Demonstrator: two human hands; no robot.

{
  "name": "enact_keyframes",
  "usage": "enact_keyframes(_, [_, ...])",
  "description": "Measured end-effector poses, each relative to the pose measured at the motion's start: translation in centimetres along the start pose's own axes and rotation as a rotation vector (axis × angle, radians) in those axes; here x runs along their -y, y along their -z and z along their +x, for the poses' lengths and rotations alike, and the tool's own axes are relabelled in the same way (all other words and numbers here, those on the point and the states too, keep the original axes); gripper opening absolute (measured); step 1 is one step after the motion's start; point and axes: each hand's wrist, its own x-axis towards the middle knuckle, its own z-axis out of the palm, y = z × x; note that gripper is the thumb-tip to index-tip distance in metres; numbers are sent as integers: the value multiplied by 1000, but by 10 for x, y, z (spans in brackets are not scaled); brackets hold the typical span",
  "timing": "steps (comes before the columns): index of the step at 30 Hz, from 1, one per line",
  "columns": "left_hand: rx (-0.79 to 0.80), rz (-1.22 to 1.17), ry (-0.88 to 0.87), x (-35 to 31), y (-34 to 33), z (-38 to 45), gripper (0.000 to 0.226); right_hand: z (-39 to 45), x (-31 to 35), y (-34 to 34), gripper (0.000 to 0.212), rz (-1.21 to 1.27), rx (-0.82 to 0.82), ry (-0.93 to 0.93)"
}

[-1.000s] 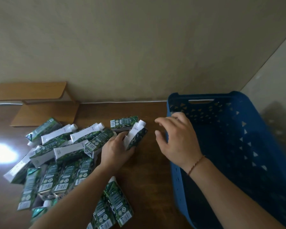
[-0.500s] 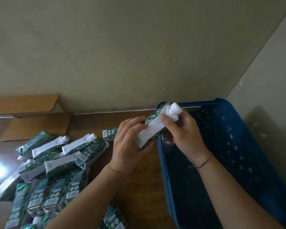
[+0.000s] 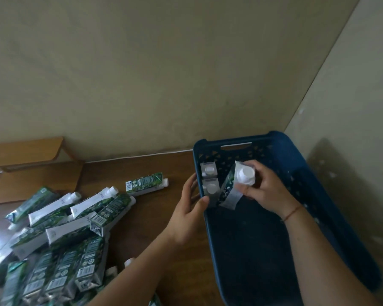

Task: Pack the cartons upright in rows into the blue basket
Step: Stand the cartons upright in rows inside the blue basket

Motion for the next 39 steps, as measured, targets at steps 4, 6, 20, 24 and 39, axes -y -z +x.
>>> enact_keyframes(4, [-5,-66,23,5,3,1,72,0,2,3,38,-82,81,29])
enact_keyframes(6, [6,-64,33,6,5,2,71,-4,4,5,40,-90,91,69])
enact_keyframes(20, [-28,-116,41,11,-1,5,68,-4,-47,-64,106,-360,220,-201])
enact_keyframes(24, [-34,-119,46,14,-2,4,69,3,-57,-75,86,-409,279,-285])
enact_keyframes(39, [116,169,193,29,32,-25,59,11,-50,-67,90,-650,428,-446])
